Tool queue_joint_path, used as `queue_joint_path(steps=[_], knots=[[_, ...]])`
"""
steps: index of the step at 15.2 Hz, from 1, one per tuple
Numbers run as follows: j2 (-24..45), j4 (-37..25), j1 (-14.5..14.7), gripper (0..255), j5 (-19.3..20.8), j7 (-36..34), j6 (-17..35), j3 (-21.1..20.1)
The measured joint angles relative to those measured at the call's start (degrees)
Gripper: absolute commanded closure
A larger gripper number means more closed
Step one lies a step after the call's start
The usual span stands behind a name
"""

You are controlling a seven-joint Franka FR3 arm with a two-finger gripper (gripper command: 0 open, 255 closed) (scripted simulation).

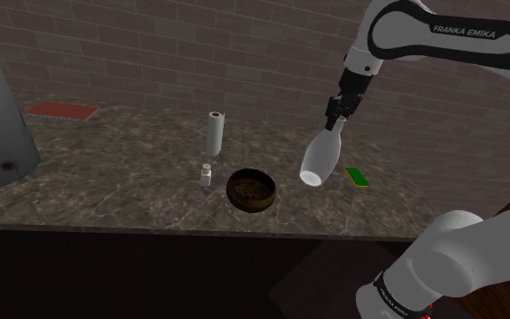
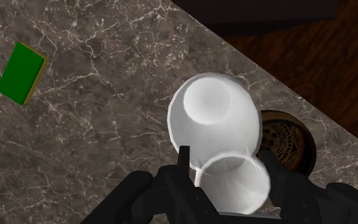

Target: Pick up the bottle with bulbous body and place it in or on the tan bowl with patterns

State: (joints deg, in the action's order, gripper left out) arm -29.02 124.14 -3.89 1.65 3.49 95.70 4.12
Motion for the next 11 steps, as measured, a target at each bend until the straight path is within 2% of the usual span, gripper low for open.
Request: queue_joint_path(steps=[3,9,11], knots=[[2.75,-4.64,0.75,255,-0.77,-1.80,-1.91,-1.41],[11.90,-17.83,2.74,255,-2.22,-7.21,-5.96,-5.21],[16.02,-24.09,3.45,255,-2.42,-9.24,-8.11,-6.53]])
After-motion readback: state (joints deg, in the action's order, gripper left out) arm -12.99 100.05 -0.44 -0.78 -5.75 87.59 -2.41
